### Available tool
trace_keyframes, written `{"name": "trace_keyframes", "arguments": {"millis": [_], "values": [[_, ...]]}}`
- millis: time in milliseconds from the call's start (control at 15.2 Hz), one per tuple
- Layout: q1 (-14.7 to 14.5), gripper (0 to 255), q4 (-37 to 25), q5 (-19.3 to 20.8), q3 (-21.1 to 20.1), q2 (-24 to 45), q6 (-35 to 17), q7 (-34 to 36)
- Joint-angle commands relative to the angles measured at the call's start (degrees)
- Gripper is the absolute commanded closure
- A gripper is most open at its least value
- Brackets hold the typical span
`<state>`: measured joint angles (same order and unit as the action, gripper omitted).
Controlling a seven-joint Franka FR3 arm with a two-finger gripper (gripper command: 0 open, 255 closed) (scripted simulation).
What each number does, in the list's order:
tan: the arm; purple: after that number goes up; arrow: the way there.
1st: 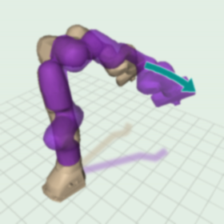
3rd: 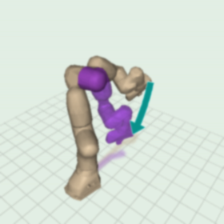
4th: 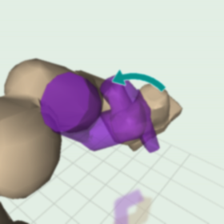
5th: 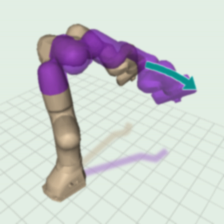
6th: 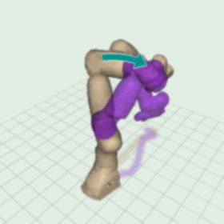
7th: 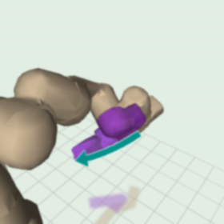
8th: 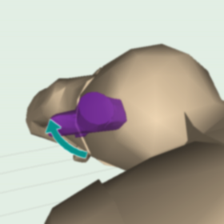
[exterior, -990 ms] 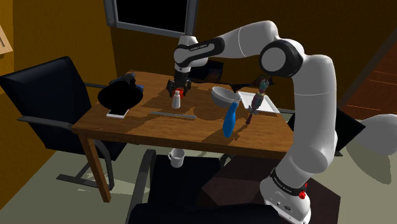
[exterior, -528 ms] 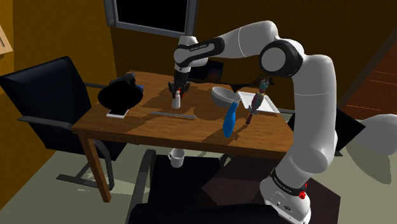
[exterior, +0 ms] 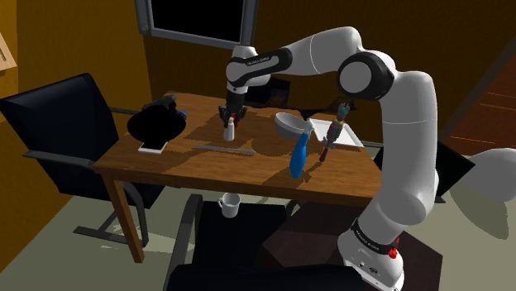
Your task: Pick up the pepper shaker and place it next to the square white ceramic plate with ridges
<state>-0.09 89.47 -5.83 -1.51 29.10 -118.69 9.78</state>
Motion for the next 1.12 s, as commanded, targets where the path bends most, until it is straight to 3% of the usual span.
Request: {"name": "trace_keyframes", "arguments": {"millis": [0, 1056], "values": [[-0.02, 255, -0.39, 0.03, 0.0, -0.52, 0.91, 0.12], [0.05, 255, -8.14, 0.36, 0.06, -3.57, 11.67, 1.14]]}}
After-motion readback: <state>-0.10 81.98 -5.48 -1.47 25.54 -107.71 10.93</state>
